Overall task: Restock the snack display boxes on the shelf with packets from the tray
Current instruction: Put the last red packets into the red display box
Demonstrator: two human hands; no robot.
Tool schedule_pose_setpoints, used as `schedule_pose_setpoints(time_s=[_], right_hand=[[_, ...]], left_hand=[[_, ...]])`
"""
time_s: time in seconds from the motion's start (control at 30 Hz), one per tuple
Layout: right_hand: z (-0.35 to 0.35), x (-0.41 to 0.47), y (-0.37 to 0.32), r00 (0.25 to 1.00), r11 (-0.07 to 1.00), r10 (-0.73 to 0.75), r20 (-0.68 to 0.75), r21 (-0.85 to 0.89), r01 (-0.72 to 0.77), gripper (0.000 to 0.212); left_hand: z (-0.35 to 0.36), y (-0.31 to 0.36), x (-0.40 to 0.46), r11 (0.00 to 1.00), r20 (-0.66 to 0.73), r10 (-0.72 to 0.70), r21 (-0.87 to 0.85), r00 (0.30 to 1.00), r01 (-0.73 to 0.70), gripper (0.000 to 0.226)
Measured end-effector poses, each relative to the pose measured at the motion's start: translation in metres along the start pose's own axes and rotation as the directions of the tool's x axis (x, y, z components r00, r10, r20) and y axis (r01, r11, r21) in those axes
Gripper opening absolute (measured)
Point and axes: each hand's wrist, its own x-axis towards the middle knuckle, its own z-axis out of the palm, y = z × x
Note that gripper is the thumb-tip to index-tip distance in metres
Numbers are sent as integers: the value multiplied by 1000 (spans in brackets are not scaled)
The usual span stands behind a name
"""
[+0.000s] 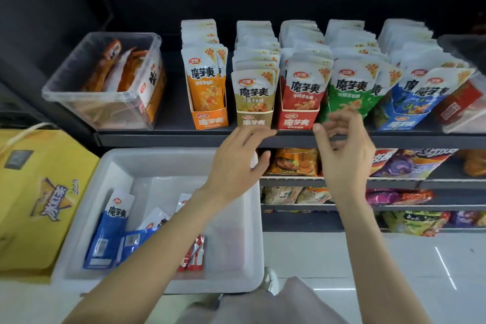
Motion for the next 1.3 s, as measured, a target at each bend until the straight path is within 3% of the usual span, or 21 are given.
schedule_pose_setpoints(time_s=[0.13,0.23,0.33,0.43,0.53,0.63,0.7,0.77,0.87,0.93,1.0,1.03,1.1,1.2,1.3], right_hand=[[21,-45,-20,968,997,-41,246,67,26,19],[59,-74,-32,854,994,-105,509,63,85,19],[112,-107,-30,624,983,-145,768,42,177,21],[166,-137,-13,364,894,-115,924,-63,443,33],[197,-146,-1,204,724,-74,976,-88,684,46],[202,-141,-5,-96,709,-15,995,79,701,57],[195,-135,-7,-204,697,88,975,86,712,62],[191,-131,-2,-116,597,73,991,49,801,61],[187,-126,6,37,448,-45,998,-13,894,35],[178,-118,5,97,434,-105,990,-42,900,26],[165,-104,-6,201,486,-197,959,-83,870,20],[157,-95,-12,267,568,-218,939,-100,817,17],[137,-78,-30,380,802,-181,907,-87,590,18],[106,-55,-50,480,978,-100,871,-2,208,15],[85,-40,-53,526,998,-28,850,56,-37,7]], left_hand=[[-28,-41,-59,983,-46,-180,-50,983,178,30],[-53,-85,-108,931,94,-365,3,926,366,33],[-70,-127,-153,843,310,-537,156,785,515,53],[-73,-144,-179,800,504,-595,300,626,519,70],[-66,-140,-184,849,588,-528,337,613,408,73],[-58,-136,-182,877,645,-478,384,597,288,68],[-53,-136,-182,886,667,-454,412,591,215,66],[-49,-138,-181,881,663,-449,441,599,172,63],[-46,-140,-174,857,607,-475,485,637,177,55],[-49,-140,-167,857,522,-477,453,707,244,46],[-59,-135,-155,885,370,-463,235,805,401,36],[-67,-128,-146,880,327,-460,44,826,473,36],[-83,-107,-126,795,399,-423,-268,814,544,47],[-90,-80,-107,868,517,-327,-167,791,468,58],[-86,-72,-96,899,423,-313,-156,850,408,47]])
